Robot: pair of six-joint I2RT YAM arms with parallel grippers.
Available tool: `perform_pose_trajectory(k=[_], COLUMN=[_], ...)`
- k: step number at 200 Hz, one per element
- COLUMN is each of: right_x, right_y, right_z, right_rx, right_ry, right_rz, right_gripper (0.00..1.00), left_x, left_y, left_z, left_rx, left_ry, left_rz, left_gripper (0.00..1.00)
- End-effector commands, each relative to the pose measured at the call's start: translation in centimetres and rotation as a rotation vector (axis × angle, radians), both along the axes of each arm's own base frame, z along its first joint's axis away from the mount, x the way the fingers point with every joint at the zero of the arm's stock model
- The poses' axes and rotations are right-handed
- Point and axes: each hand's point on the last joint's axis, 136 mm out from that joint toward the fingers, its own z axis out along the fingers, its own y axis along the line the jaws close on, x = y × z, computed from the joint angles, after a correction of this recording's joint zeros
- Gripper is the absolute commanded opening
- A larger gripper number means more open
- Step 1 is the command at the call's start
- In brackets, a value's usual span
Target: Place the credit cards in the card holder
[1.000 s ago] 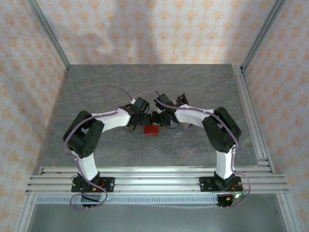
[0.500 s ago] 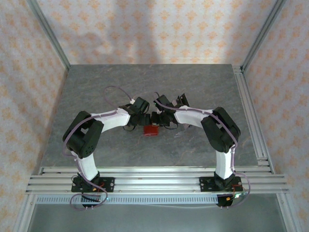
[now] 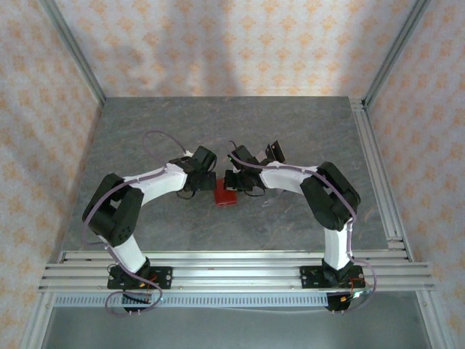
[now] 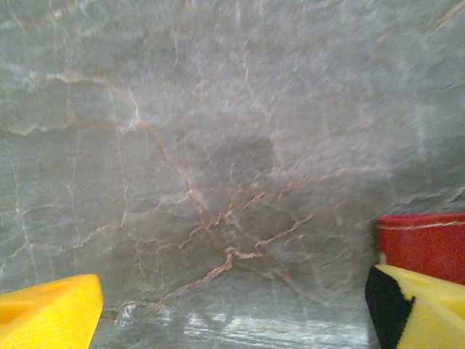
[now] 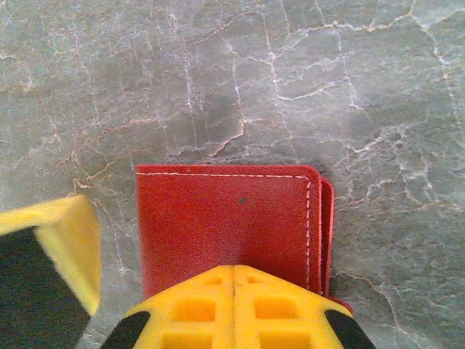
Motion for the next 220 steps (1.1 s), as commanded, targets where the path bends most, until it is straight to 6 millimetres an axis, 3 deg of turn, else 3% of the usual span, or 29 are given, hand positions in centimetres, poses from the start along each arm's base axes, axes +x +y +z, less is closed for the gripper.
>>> perform_pose_trajectory(k=[1,71,142,197,220], right_x=[-4.6,-5.6,-8.6,-7.7,-7.9], right_y=[-3.2,-3.9,-5.9,-4.6,-4.5], right_z=[-5.2,-4.7,-9.0,-5.6,-5.1], right_rx=[-0.203,-0.324,-0.374,-0.309,-0.286], right_ry=[0.133,0.047,0.152,0.091,0.074], right_rz=[0.041,0.107,0.088,0.11,0.127], right_gripper=[0.0,0.0,0.0,0.0,0.0], left_x=[-0.9,-1.2,-1.2,-1.2,-1.3], left_y=[-0.3,-0.7,-0.8,-0.8,-0.8], left_z=[-1.3,-4.0,-4.4,-4.2,-4.4], left_rx=[-0.002,0.011,0.012,0.02,0.023], left_ry=[0.028,0.081,0.088,0.086,0.091], left_rz=[-0.015,-0.031,-0.027,-0.027,-0.028], left_gripper=[0.95,0.95,0.94,0.95,0.95])
